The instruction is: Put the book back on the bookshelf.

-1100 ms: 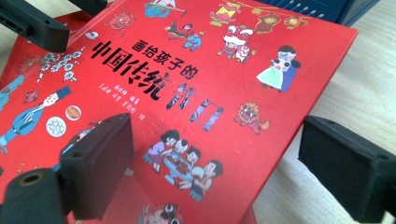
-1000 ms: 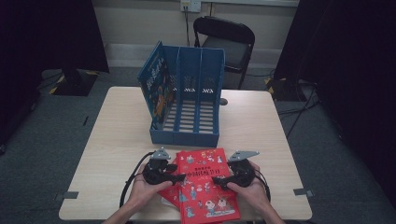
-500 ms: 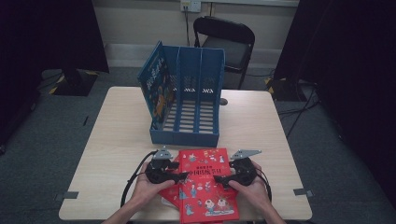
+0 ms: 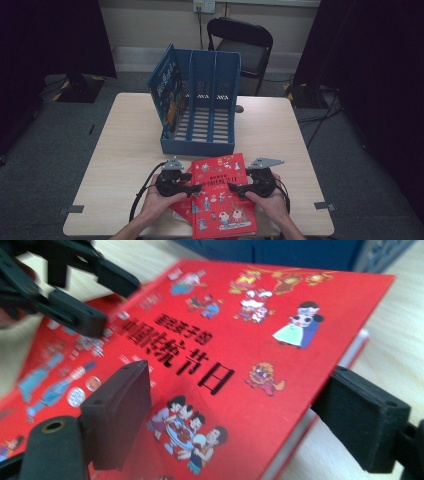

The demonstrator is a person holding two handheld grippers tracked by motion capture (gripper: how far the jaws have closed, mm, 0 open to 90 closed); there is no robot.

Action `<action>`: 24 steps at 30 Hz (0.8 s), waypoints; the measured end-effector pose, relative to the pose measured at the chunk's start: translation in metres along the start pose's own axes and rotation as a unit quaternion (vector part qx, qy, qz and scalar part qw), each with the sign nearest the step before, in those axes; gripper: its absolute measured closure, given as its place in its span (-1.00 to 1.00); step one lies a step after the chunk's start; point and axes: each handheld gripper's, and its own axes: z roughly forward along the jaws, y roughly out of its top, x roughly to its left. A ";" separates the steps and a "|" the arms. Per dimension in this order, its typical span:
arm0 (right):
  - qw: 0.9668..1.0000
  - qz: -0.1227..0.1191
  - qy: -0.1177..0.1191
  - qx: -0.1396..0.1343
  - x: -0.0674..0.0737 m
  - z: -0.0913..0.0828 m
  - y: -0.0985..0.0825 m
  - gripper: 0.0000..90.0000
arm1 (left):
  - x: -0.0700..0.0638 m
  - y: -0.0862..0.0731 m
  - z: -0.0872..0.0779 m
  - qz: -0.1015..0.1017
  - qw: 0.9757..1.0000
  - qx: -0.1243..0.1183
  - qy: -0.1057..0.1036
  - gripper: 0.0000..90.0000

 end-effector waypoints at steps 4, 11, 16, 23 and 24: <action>1.000 0.001 0.011 0.008 0.001 0.010 0.009 -0.67 | 0.001 0.001 0.000 -0.004 1.000 0.004 -0.006 -0.20; 0.999 0.003 0.024 0.034 -0.003 0.029 0.026 -0.71 | 0.003 0.003 0.001 -0.001 1.000 0.008 -0.009 -0.24; 0.999 0.001 0.027 0.036 -0.004 0.029 0.022 -0.70 | 0.002 0.004 0.001 0.004 1.000 0.010 -0.004 -0.25; 0.999 -0.002 0.030 0.038 -0.005 0.026 0.022 -0.68 | 0.001 0.003 0.001 0.005 1.000 0.011 -0.005 -0.29; 0.999 0.000 0.032 0.038 -0.005 0.025 0.022 -0.68 | 0.001 0.003 0.001 0.007 1.000 0.011 -0.004 -0.29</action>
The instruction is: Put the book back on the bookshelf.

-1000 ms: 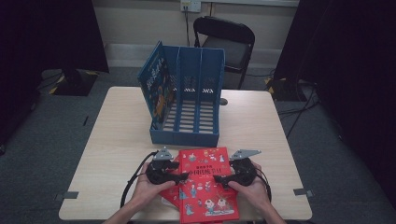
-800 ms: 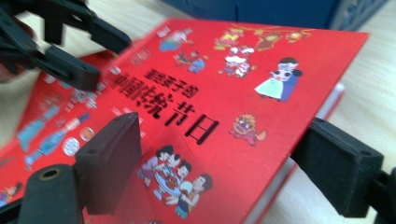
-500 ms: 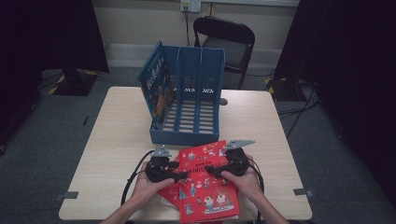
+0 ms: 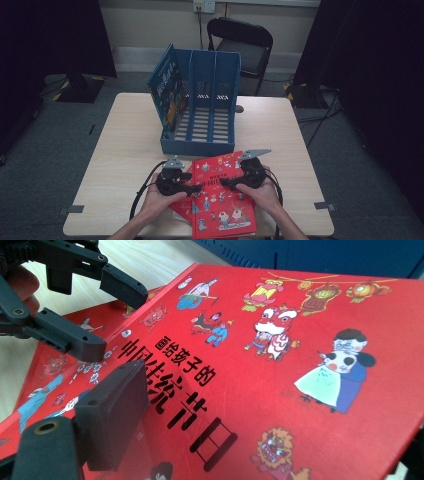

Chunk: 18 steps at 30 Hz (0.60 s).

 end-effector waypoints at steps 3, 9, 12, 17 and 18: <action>1.000 -0.001 0.009 0.001 -0.001 -0.003 -0.002 -0.69 | 0.000 0.000 0.000 0.001 1.000 0.000 -0.001 -0.29; 1.000 -0.003 0.011 0.014 0.001 -0.005 -0.003 -0.72 | -0.001 0.000 0.000 0.004 1.000 0.000 0.001 -0.30; 1.000 -0.006 0.013 0.024 0.001 -0.006 -0.002 -0.72 | -0.001 0.000 0.001 0.004 1.000 0.002 0.002 -0.31; 0.999 -0.004 0.023 0.026 0.000 -0.007 -0.003 -0.72 | -0.001 0.000 0.001 0.002 1.000 0.001 0.002 -0.31; 0.999 -0.003 0.026 0.025 0.000 -0.006 -0.004 -0.73 | -0.001 0.000 0.001 0.002 1.000 0.000 0.002 -0.31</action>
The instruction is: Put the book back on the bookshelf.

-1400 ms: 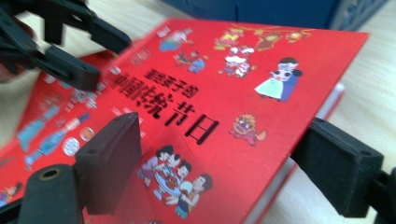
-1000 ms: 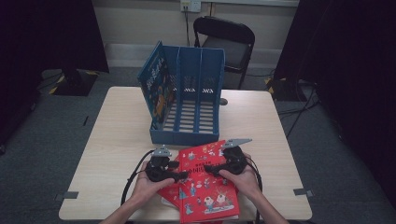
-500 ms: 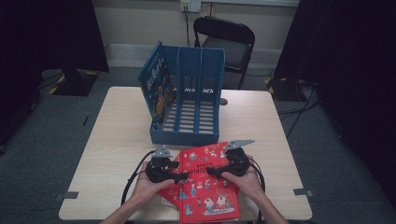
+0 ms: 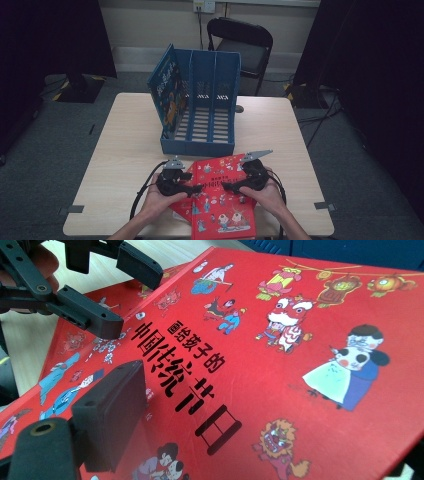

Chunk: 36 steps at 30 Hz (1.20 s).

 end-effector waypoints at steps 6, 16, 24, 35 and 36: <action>1.000 -0.006 -0.002 0.001 0.003 0.003 -0.002 -0.82 | 0.001 0.000 0.000 0.005 1.000 0.001 0.001 -0.31; 0.998 -0.062 -0.027 -0.015 0.015 -0.004 0.003 -0.76 | 0.000 0.001 0.001 -0.006 1.000 -0.002 -0.011 -0.44; 0.994 -0.095 -0.034 -0.033 0.021 -0.008 0.002 -0.75 | 0.003 0.002 0.002 -0.030 0.999 -0.008 -0.029 -0.54; 0.991 -0.115 -0.038 -0.058 0.027 -0.014 0.001 -0.65 | 0.005 0.004 0.005 -0.050 0.997 -0.016 -0.049 -0.70; 0.991 -0.116 -0.038 -0.059 0.028 -0.014 0.001 -0.65 | 0.005 0.004 0.006 -0.053 0.997 -0.017 -0.053 -0.72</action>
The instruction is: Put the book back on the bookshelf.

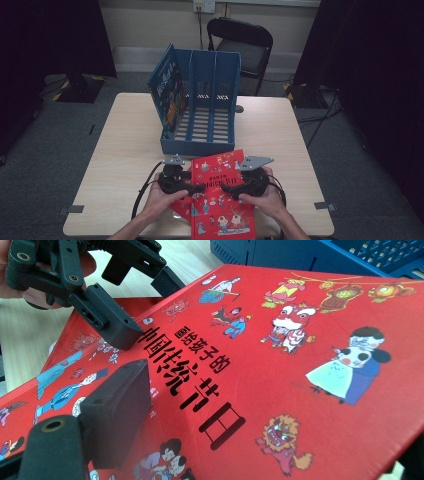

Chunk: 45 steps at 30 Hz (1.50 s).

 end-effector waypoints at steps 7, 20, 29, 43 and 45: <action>1.000 -0.003 0.006 0.003 0.002 0.001 0.006 -0.62 | -0.002 0.002 0.001 -0.025 1.000 0.008 -0.012 -0.79; 0.999 0.043 -0.011 0.011 -0.004 0.002 0.016 -0.63 | -0.004 0.013 -0.020 -0.006 0.999 -0.039 0.014 -0.38; 0.999 0.043 -0.021 -0.006 0.000 -0.002 0.023 -0.63 | -0.009 0.020 -0.032 0.007 0.998 -0.061 0.021 -0.28; 0.998 0.036 -0.037 -0.026 0.000 -0.006 0.039 -0.59 | -0.008 0.029 -0.046 0.010 0.995 -0.093 0.016 -0.22; 0.998 0.033 -0.038 -0.029 0.000 -0.005 0.043 -0.57 | -0.008 0.031 -0.049 0.017 0.995 -0.093 0.020 -0.21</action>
